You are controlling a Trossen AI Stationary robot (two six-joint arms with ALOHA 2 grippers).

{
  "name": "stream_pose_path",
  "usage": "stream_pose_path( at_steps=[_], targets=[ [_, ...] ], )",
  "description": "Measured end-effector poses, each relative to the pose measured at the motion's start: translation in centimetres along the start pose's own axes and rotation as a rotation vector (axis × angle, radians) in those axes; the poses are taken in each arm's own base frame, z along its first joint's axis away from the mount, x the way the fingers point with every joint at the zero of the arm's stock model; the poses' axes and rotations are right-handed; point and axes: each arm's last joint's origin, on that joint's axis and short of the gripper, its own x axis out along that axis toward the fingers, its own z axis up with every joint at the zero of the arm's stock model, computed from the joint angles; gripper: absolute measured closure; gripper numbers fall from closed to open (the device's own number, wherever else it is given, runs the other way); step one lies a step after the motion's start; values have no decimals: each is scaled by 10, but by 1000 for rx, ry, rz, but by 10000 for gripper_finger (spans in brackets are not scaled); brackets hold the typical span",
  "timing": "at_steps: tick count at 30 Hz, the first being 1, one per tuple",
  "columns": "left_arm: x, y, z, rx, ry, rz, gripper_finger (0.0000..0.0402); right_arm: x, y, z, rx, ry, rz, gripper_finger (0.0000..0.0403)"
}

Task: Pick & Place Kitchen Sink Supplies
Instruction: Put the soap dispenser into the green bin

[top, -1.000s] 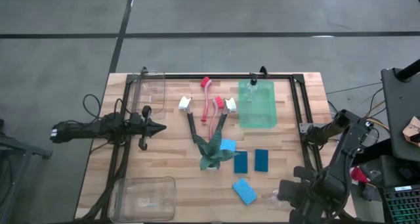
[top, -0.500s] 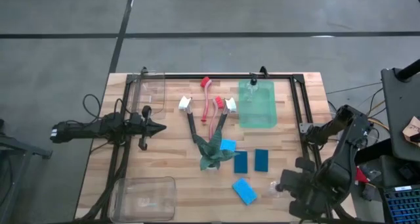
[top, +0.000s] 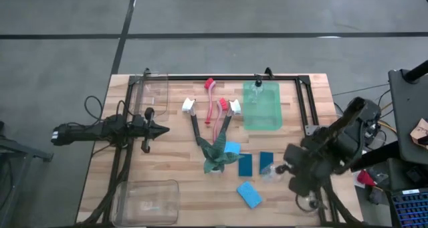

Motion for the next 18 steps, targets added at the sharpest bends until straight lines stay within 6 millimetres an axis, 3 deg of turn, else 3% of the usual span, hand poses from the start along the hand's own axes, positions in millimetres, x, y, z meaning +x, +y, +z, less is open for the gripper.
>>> stream_pose_path(
  at_steps=[18],
  targets=[
    [0,0,0,0,0,0,401,-36,-89,74,219,-189,5,375]
  ],
)
